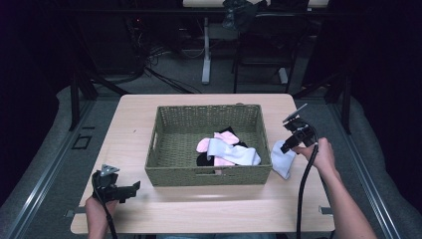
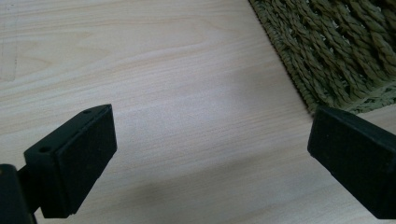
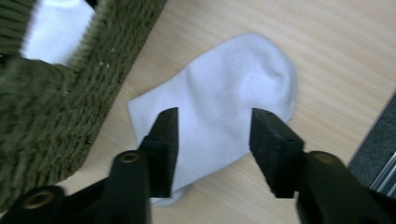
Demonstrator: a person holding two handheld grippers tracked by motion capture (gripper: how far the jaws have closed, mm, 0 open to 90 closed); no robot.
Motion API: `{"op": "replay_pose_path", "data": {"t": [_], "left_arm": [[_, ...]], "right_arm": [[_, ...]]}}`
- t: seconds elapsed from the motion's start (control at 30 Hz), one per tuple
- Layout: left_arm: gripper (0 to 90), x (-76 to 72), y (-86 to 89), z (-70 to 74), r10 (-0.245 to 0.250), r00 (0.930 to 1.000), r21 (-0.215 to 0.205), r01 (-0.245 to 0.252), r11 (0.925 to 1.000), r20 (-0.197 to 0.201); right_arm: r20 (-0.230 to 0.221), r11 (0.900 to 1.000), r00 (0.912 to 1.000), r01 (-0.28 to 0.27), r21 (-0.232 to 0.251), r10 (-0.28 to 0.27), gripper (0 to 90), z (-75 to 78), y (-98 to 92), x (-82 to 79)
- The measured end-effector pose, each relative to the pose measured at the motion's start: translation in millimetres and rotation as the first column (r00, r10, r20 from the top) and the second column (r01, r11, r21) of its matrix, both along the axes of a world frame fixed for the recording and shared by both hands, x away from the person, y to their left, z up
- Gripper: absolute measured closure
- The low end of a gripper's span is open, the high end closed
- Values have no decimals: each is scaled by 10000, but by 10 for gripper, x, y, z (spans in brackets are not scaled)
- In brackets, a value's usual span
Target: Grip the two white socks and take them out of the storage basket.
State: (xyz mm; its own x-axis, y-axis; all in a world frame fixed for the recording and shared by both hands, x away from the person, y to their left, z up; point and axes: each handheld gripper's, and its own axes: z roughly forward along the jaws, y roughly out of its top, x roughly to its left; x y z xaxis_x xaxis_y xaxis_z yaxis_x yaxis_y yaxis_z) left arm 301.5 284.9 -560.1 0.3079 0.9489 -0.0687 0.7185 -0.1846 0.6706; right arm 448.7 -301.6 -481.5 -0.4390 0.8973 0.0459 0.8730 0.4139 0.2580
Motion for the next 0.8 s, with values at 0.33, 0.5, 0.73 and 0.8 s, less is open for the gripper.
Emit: {"op": "replay_pose_path", "data": {"t": [0.33,0.5,0.73,0.8], "left_arm": [[14,1,-4,2,-52,10000,21,52,10000,-25],[14,3,-3,-2,-24,10000,-10,24,10000,14],[14,1,-3,2,-61,10000,8,61,10000,14],[14,1,0,0,-45,10000,-5,45,10000,32]], "right_arm": [[1108,9974,9918,-673,262,640,182,556,209,-127],[1666,9897,9782,-1342,497,1243,137,749,441,-146],[1971,9730,9562,-2278,361,2166,118,906,844,-124],[1991,9696,9524,-2424,339,2311,115,894,930,-103]]}}
